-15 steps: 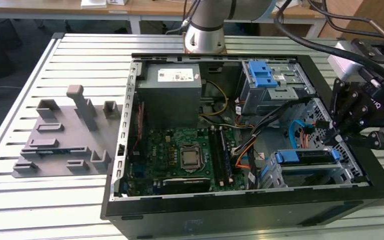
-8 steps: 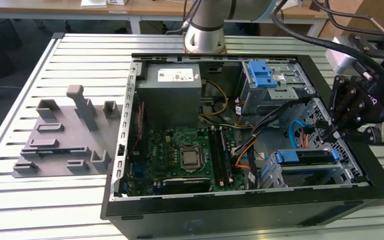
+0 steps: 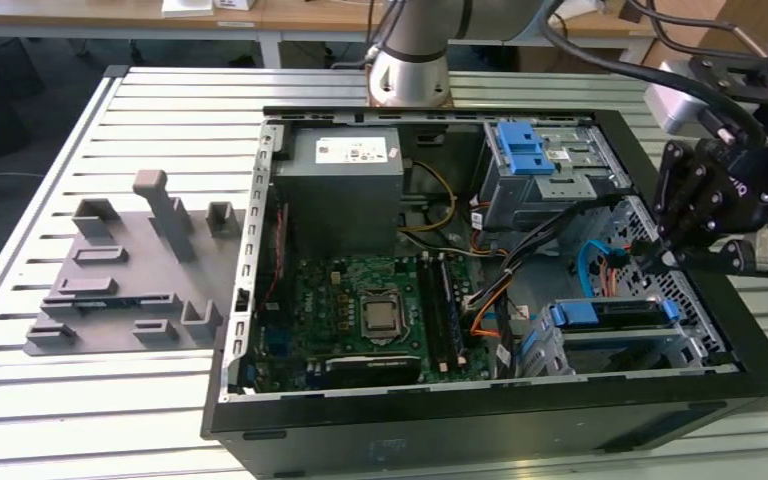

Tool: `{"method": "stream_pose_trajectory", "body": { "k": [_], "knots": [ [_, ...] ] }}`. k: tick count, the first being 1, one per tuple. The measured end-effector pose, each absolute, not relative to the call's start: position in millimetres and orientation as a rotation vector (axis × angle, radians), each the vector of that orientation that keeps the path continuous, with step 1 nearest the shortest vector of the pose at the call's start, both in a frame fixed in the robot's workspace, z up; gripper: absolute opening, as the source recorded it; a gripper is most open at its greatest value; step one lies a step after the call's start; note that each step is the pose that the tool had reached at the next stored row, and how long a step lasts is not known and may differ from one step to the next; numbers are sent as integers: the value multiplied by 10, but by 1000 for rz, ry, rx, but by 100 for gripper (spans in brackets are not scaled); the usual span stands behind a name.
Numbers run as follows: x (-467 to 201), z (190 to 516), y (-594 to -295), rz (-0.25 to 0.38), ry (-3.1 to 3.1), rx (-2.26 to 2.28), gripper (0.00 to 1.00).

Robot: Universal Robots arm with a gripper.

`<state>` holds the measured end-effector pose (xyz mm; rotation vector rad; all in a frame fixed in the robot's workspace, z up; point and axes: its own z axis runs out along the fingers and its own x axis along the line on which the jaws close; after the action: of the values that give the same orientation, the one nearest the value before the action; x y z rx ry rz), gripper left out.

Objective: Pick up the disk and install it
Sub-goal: 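Insert the first disk wire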

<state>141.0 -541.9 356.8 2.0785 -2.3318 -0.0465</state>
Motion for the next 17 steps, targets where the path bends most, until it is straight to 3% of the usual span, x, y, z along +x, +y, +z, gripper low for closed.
{"method": "stream_pose_trajectory", "body": {
  "k": [17],
  "knots": [
    [1430, 3599, -5251, -46, -2343, 2066, 11]
  ]
}}
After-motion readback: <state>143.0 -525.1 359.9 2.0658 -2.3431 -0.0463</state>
